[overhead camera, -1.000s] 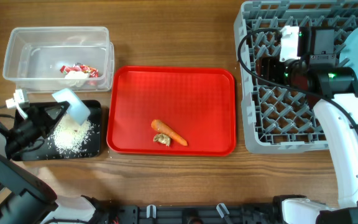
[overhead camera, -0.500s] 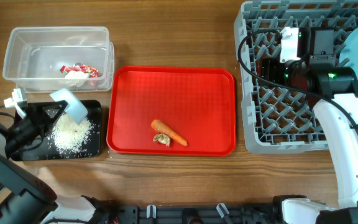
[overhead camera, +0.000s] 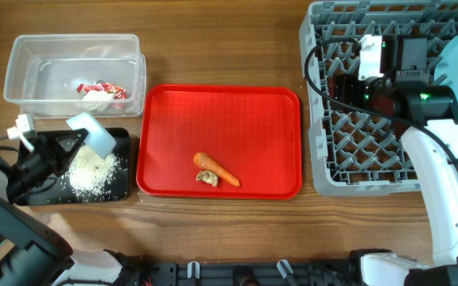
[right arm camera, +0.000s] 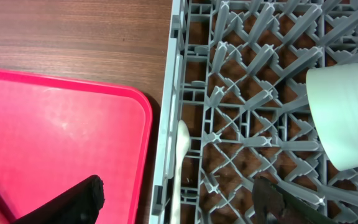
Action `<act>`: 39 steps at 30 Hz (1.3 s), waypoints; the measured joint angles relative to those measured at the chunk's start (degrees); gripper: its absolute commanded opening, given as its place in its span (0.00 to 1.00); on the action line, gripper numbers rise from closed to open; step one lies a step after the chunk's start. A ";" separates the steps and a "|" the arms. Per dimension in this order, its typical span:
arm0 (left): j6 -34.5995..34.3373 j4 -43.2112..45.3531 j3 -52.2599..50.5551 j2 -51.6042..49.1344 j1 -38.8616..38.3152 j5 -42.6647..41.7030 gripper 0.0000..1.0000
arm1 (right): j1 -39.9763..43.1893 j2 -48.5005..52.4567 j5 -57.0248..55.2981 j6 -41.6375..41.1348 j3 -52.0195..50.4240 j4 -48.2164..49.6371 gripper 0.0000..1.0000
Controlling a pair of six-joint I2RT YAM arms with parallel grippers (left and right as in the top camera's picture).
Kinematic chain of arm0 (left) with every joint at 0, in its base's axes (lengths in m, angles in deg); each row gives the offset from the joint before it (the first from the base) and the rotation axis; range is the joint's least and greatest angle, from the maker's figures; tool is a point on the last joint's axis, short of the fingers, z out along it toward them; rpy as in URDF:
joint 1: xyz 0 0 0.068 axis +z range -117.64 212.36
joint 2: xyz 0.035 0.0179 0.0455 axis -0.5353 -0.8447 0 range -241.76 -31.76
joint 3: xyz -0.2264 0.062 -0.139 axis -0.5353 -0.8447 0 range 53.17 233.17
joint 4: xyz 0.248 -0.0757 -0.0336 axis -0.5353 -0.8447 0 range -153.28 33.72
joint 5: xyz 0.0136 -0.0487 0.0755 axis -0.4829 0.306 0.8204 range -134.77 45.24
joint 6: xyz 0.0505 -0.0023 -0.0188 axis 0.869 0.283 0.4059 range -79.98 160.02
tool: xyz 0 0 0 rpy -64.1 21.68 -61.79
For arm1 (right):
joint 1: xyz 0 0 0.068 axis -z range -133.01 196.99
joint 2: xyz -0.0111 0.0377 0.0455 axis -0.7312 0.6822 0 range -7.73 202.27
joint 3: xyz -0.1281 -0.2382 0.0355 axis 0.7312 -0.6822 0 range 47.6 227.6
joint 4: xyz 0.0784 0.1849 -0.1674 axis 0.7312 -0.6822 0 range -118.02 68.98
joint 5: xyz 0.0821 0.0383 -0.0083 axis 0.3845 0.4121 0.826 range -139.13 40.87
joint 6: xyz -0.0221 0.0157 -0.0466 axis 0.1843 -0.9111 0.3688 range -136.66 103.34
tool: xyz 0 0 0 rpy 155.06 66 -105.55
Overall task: Sort waste into correct bins and load items into the dishwasher rack
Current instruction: 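Carry the bowl left and tip the rice onto the black tray, then set the empty blue bowl back on the red tray with left gripper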
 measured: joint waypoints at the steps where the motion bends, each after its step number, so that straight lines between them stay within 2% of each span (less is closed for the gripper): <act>1: 0.02 -0.61 0.00 0.00 -0.09 0.00 0.04 | 0.00 0.00 0.00 0.02 0.00 -0.02 0.79; 7: 0.07 -1.44 0.00 0.87 -3.69 0.04 0.04 | 0.00 0.00 -0.02 0.02 0.00 -0.02 0.79; 14: -0.02 -0.13 0.35 7.89 -16.24 1.09 0.04 | 0.00 0.00 -0.17 0.02 0.00 -0.02 0.79; 17: -3.23 5.64 1.01 9.27 -23.06 3.10 0.04 | 0.00 0.00 -0.22 0.02 0.00 -0.39 0.79; 19: -8.09 12.94 1.46 9.40 -28.24 6.19 0.04 | 0.00 0.00 -0.22 0.02 0.00 -0.76 0.79; 24: -23.39 31.10 1.88 9.40 -42.27 19.32 0.04 | 0.00 0.00 -0.39 0.02 0.00 -1.07 0.79; 27: -30.16 37.40 1.95 9.38 -51.15 28.94 0.04 | 0.00 0.00 -0.42 0.02 0.00 -1.44 0.79; 32: -35.50 41.75 1.97 8.55 -63.87 44.94 0.08 | 0.00 0.00 -0.42 0.02 0.00 -1.66 0.79; 39: -37.40 47.21 1.97 1.75 -74.88 59.95 0.06 | 0.00 0.00 -0.39 0.00 0.00 -2.60 0.79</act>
